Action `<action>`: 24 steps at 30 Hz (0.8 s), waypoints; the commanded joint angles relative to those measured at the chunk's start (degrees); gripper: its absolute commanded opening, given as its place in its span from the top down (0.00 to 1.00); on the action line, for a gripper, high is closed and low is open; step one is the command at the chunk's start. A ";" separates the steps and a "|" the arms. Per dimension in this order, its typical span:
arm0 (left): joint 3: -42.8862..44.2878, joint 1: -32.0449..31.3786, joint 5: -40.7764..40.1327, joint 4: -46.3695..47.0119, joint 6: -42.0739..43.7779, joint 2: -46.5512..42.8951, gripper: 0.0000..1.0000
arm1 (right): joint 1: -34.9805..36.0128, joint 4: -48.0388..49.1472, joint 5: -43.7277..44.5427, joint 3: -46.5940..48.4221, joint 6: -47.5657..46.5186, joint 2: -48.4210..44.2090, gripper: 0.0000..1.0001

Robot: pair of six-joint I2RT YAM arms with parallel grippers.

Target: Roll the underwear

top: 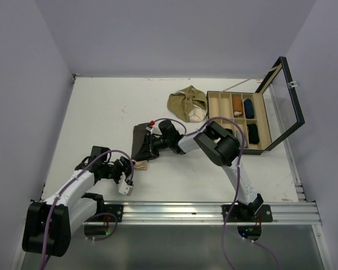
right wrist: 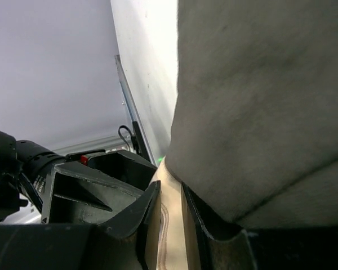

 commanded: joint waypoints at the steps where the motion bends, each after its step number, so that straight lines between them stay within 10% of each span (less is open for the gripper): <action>1: -1.43 -2.10 -0.82 9.62 4.78 3.98 0.45 | -1.11 -4.02 2.30 -1.83 -0.83 3.77 0.74; 12: -4.78 -3.78 -3.03 18.70 1.97 7.33 0.57 | -1.11 -1.38 1.07 -2.00 0.76 5.44 0.76; 16: -1.62 -4.31 -2.67 14.39 -0.75 9.43 0.75 | -1.11 -1.03 1.42 -1.92 0.76 4.65 0.75; 24: 9.36 -4.48 -1.36 4.54 -13.49 16.20 1.00 | -4.18 -1.03 1.60 0.19 -0.47 -1.40 0.53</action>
